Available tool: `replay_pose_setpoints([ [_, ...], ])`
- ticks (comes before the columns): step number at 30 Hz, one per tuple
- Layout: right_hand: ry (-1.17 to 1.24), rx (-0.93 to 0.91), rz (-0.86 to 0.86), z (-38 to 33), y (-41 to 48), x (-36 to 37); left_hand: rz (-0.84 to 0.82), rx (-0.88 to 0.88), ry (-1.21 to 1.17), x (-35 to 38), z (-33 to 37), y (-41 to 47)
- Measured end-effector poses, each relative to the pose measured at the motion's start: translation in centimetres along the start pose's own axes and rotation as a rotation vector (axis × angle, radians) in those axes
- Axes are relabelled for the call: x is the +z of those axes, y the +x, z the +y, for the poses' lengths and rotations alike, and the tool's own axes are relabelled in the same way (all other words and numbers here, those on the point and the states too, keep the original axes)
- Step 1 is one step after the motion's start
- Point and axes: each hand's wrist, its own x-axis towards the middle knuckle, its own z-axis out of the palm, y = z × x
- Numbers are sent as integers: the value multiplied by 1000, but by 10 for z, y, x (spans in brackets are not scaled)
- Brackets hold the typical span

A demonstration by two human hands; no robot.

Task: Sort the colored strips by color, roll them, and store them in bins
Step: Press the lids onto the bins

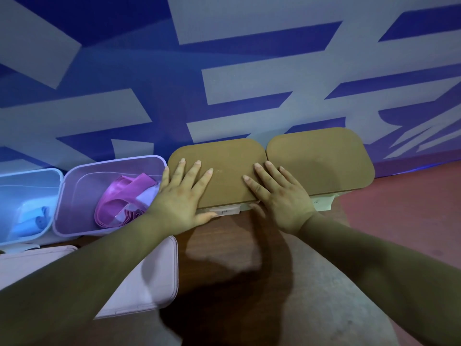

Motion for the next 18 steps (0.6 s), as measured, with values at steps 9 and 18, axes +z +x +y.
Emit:
replay_pose_setpoints([
  [9,-10,-48,60,3,1,4,-24,96,60,1,-2,1],
  [18,50,-2,57,4,-1,3,-15,38,-67,-1,2,-3],
])
